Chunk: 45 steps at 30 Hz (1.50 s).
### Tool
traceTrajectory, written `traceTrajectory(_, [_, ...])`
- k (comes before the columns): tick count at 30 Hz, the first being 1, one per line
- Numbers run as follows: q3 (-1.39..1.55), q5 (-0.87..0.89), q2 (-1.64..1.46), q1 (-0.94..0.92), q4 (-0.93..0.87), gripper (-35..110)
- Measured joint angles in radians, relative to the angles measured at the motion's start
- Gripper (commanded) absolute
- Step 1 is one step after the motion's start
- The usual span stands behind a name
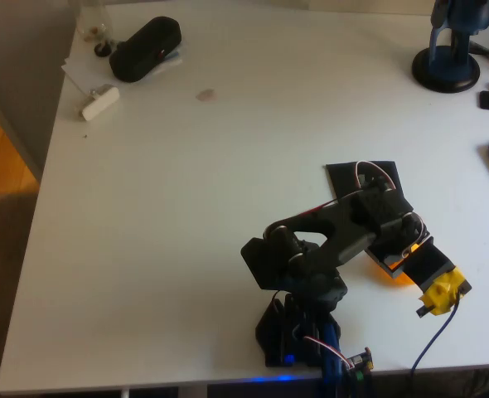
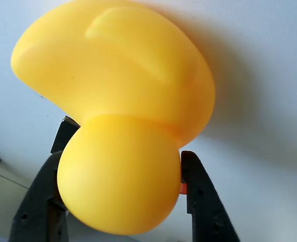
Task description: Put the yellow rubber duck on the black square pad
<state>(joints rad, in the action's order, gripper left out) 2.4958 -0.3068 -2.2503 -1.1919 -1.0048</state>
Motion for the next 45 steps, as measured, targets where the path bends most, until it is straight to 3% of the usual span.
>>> traceTrajectory(14, [-0.044,0.000,-0.012,0.006,-0.005,16])
traceTrajectory(45, [-0.123,0.000,-0.425,0.051,-0.005,16])
